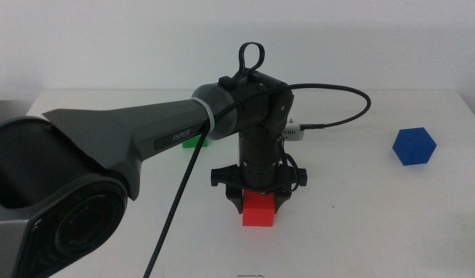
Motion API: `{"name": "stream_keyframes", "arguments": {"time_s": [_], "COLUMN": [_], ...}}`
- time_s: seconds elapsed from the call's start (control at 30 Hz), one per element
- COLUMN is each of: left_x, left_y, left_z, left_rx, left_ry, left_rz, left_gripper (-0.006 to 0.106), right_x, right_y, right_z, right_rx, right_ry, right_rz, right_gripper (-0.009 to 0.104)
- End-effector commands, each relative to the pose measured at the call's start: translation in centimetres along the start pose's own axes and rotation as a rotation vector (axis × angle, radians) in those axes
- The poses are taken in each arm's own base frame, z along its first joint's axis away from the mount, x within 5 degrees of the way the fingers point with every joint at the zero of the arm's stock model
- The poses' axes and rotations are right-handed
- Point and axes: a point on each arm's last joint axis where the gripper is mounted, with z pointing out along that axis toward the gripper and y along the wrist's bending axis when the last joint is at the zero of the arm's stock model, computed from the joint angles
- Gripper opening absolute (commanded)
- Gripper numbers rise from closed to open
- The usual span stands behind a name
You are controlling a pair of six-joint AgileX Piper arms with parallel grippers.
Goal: Stack red cubes first, then green, then blue cubes in a specific spot.
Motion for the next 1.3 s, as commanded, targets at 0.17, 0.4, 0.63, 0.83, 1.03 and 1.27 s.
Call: {"name": "stream_keyframes", "arguments": {"time_s": [0.17, 0.4, 0.63, 0.83, 1.03, 1.27], "left_x": [0.2, 0.3, 0.8, 1.2, 1.7, 2.0], "left_y": [0.0, 0.0, 0.2, 0.8, 1.6, 4.1], "left_z": [-3.6, -4.4, -7.4, -11.8, -17.9, -22.9], "left_rx": [0.016, 0.022, 0.055, 0.092, 0.093, 0.051], "left_ry": [-0.063, -0.075, -0.117, -0.174, -0.329, -0.511], "left_rz": [0.019, 0.018, 0.021, 0.023, 0.104, 0.072], "left_gripper": [0.094, 0.093, 0.093, 0.093, 0.093, 0.093], "right_x": [-1.1, -1.1, -1.1, -1.1, -1.1, -1.1], "right_y": [0.0, 0.0, 0.0, 0.0, 0.0, 0.0], "right_z": [-0.2, -0.2, -0.2, -0.2, -0.2, -0.2], "right_rx": [-0.002, -0.002, -0.002, -0.002, -0.002, -0.002], "right_ry": [-0.100, -0.100, -0.100, -0.100, -0.100, -0.100], "right_rz": [-0.017, -0.017, -0.017, -0.017, -0.017, -0.017], "right_gripper": [0.092, 0.092, 0.092, 0.092, 0.092, 0.092]}}
